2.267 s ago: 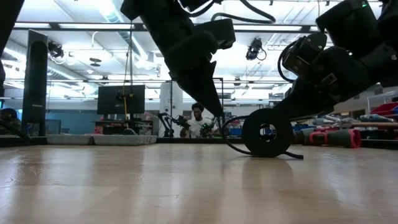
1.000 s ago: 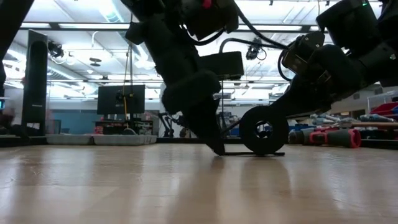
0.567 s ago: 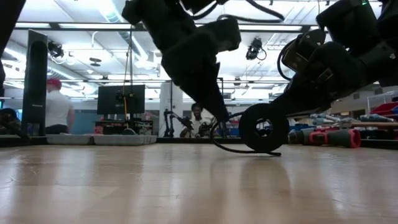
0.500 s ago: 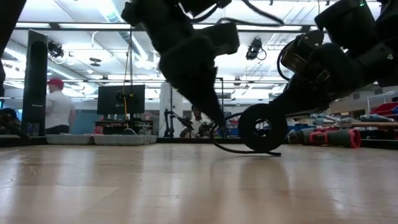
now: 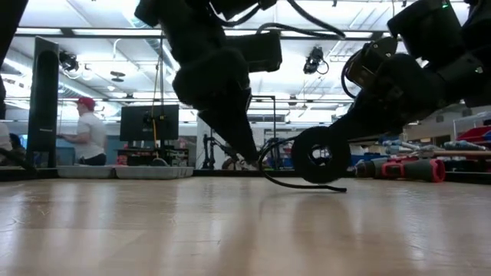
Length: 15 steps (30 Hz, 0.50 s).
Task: Coil cords
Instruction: Coil the black wire on the black spool
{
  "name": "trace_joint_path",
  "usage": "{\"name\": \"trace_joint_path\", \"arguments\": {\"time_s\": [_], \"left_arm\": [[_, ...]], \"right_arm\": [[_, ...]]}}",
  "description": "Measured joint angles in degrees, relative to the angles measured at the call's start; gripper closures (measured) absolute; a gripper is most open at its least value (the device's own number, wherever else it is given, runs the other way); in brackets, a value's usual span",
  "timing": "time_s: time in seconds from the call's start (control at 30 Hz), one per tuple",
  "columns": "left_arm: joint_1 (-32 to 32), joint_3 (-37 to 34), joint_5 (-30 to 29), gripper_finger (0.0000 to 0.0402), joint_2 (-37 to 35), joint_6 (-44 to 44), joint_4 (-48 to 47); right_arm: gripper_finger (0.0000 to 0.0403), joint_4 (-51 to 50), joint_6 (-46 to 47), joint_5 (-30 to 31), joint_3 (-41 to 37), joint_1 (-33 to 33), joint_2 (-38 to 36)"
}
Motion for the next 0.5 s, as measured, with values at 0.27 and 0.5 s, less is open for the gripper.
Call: {"name": "trace_joint_path", "arguments": {"time_s": [0.27, 0.5], "left_arm": [[0.06, -3.82, -4.1, 0.0269, 0.0, 0.8, 5.96], [0.05, -3.76, -4.17, 0.0269, 0.0, -0.41, 3.25]], "right_arm": [[0.039, 2.07, 0.09, -0.48, 0.0, 0.14, 0.0], [0.039, 0.85, 0.3, -0.61, 0.0, 0.47, 0.0]]}}
